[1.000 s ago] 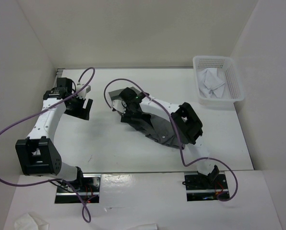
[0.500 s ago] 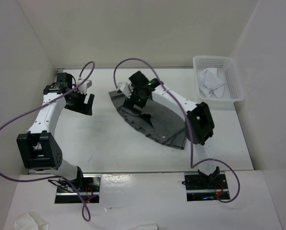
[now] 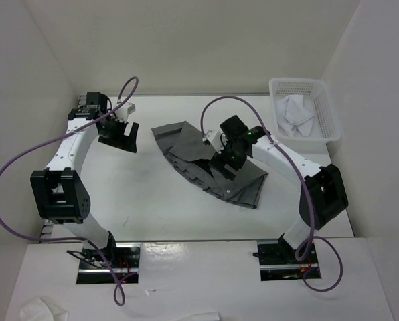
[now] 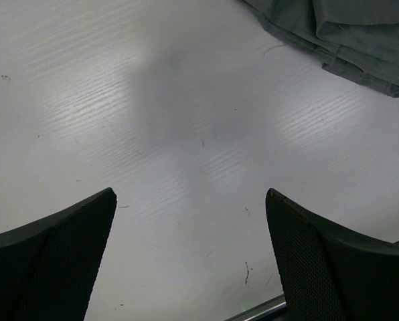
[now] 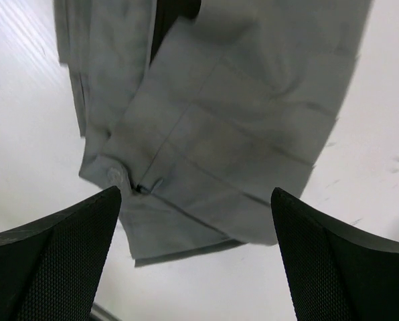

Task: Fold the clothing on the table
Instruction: Fold the skirt

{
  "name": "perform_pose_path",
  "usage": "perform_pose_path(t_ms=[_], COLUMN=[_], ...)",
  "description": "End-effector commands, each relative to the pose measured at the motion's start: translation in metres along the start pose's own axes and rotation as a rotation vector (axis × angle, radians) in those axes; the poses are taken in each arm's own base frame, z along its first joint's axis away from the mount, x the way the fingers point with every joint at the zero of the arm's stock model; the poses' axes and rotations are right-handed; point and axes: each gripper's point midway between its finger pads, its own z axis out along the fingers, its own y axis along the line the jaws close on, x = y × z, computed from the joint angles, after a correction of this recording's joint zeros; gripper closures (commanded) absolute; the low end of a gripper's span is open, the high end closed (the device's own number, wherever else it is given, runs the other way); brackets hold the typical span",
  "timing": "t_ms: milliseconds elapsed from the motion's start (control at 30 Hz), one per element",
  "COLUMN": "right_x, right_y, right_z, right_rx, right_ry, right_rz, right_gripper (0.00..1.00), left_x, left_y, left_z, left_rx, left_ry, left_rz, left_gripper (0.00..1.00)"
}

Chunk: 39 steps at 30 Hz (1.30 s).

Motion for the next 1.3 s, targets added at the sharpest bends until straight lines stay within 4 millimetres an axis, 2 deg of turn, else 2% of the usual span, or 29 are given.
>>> perform_pose_path(t_ms=[0, 200, 467, 767, 900, 1067, 1100, 1167, 1200, 1267], right_x=[0.017, 0.037, 0.068, 0.071, 0.081, 0.086, 0.080, 0.081, 0.074, 0.078], right_y=[-0.002, -0.005, -0.027, -0.035, -0.036, -0.049, -0.053, -0.059, -0.066, -0.070], right_z=[0.001, 0.018, 0.040, 0.047, 0.057, 0.075, 0.074, 0.081, 0.080, 0.087], right_rx=[0.024, 0.009, 0.018, 0.000, -0.011, 0.004, 0.008, 0.012, 0.026, 0.017], right_ry=[0.027, 0.084, 0.172, 0.211, 0.263, 0.325, 0.319, 0.347, 0.342, 0.387], right_rz=[0.037, 0.070, 0.130, 0.122, 0.100, 0.054, 0.053, 0.022, 0.020, -0.004], right_gripper=[0.03, 0.03, 0.03, 0.03, 0.03, 0.03, 0.03, 0.03, 0.03, 0.03], left_x=[-0.015, -0.013, -0.016, -0.014, -0.012, -0.013, -0.013, -0.009, -0.009, -0.004], left_y=[0.000, 0.004, 0.006, 0.015, 0.018, 0.021, 0.021, 0.022, 0.022, 0.023], left_z=[-0.005, -0.002, -0.002, -0.003, -0.004, -0.007, -0.007, -0.005, -0.005, -0.005], left_rx=[0.005, -0.012, -0.029, -0.079, -0.098, -0.118, -0.118, -0.124, -0.124, -0.133], left_ry=[-0.036, -0.021, -0.043, -0.027, -0.021, -0.024, -0.023, -0.010, -0.010, -0.005], left_rz=[0.002, -0.001, -0.011, -0.013, -0.013, -0.002, -0.002, 0.004, 0.004, 0.003], left_gripper=[0.02, 0.01, 0.01, 0.01, 0.01, 0.01, 0.01, 0.01, 0.01, 0.01])
